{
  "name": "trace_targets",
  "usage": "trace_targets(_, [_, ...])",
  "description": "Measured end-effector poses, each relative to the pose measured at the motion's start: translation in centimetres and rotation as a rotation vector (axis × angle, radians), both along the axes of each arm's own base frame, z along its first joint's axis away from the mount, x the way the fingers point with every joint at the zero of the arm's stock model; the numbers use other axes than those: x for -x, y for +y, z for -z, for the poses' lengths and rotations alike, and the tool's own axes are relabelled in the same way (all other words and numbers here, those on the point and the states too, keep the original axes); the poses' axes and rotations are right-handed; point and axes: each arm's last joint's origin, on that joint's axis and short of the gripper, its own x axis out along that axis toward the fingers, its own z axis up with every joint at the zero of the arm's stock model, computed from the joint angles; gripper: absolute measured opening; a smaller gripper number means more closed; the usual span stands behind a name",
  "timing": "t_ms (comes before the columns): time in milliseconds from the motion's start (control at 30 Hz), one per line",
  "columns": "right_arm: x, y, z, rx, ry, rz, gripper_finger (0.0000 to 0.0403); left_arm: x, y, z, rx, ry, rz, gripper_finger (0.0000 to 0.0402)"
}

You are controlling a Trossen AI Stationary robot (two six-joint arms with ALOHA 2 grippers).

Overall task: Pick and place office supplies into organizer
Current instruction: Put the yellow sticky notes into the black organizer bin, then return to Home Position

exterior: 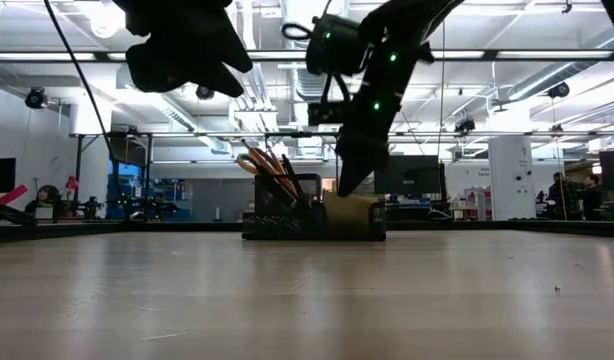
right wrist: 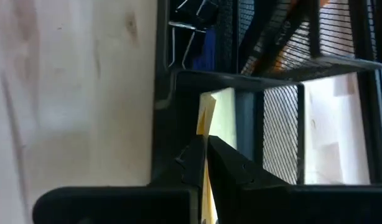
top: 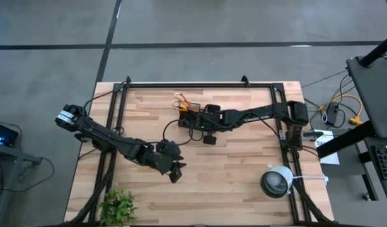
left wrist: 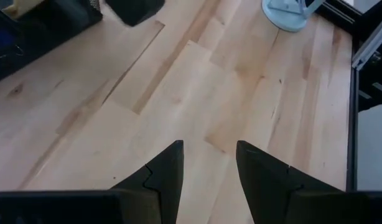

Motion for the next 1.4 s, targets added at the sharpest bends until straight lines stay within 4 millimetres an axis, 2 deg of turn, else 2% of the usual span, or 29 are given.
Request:
trace_targets(200, [-0.6,0.3,1.2,0.0,0.012,-0.01,0.0022,0.0,0.0,0.0,0.018,-0.001,-0.014,0.0132])
trace_targets(433, [-0.6,0.6,0.6,0.001,-0.007,-0.032,0.0105,0.0,0.0,0.0,0.02,-0.001,-0.014,0.0132])
trace_targets(533, [-0.2,1.7,-0.7,0.034,0.007,-0.131,0.0136,0.1,0.0,-0.2,0.025,-0.007,-0.013,0.0132])
trace_targets(600, [0.2,3.0,-2.6,0.056,-0.032,-0.197,0.0149,0.3,0.1,-0.8,0.034,-0.022,-0.012,0.0132])
trace_targets(667, [1.0,4.2,-5.3,0.061,-0.108,-0.228,0.0156,0.7,0.3,-2.4,0.054,-0.068,0.004,0.0132])
trace_targets(767, [3.4,5.0,-9.7,-0.018,-0.233,-0.205,0.0155,2.0,1.2,-5.4,0.062,-0.156,0.05,0.0132])
trace_targets(867, [7.1,4.9,-13.5,-0.164,-0.341,-0.119,0.0146,4.1,2.6,-7.8,0.021,-0.251,0.028,0.0132])
trace_targets(1000, [12.6,5.1,-16.2,-0.222,-0.472,-0.042,0.0135,6.6,4.1,-9.3,-0.097,-0.362,-0.051,0.0132])
trace_targets(1067, [15.3,5.2,-16.5,-0.259,-0.531,-0.014,0.0131,7.3,4.6,-9.6,-0.146,-0.428,-0.058,0.0132])
trace_targets(1200, [19.5,5.2,-14.9,-0.297,-0.593,0.083,0.0125,7.4,6.3,-8.5,-0.266,-0.512,-0.067,0.013])
trace_targets(1300, [21.8,5.0,-13.7,-0.316,-0.64,0.139,0.0126,7.4,8.5,-7.1,-0.282,-0.499,-0.126,0.0116])
trace_targets(1400, [23.3,4.9,-13.1,-0.341,-0.673,0.162,0.0127,7.8,10.7,-6.3,-0.244,-0.498,-0.098,0.0094])
